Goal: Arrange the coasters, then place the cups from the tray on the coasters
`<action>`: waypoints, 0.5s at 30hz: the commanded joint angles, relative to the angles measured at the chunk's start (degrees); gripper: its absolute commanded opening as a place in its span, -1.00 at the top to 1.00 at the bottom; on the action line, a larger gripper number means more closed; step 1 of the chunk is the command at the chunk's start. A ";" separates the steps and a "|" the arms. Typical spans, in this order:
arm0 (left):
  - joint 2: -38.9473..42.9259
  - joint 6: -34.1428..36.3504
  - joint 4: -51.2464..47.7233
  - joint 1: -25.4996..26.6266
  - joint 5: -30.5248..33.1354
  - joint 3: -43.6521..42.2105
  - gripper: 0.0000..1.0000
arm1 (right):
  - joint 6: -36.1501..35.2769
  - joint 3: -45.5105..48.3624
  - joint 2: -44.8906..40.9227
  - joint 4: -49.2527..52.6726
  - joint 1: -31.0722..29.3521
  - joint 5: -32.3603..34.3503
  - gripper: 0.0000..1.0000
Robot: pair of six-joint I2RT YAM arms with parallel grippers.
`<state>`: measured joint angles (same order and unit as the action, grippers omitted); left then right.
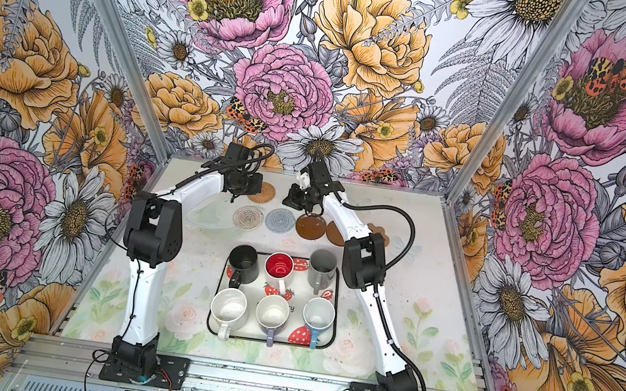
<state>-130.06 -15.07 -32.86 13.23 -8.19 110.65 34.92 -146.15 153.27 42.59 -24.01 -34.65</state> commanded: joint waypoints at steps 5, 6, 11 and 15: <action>-6.69 -0.82 0.08 0.83 3.15 6.62 1.00 | -5.03 7.77 -12.78 -0.84 0.28 0.07 1.00; -7.29 -0.83 0.08 0.83 3.39 7.04 1.00 | -5.51 9.16 -13.95 -0.84 0.36 0.35 1.00; -10.39 -1.19 0.08 0.87 3.55 10.07 1.00 | -8.37 17.47 -20.69 -0.93 0.54 3.01 1.00; -12.26 -1.45 -0.01 0.83 4.19 11.50 1.00 | -10.07 24.77 -25.82 -1.18 1.02 5.65 1.00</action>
<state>-141.25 -15.31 -33.12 13.82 -5.56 120.11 27.59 -124.51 131.24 41.67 -23.55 -32.12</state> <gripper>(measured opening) 0.047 0.046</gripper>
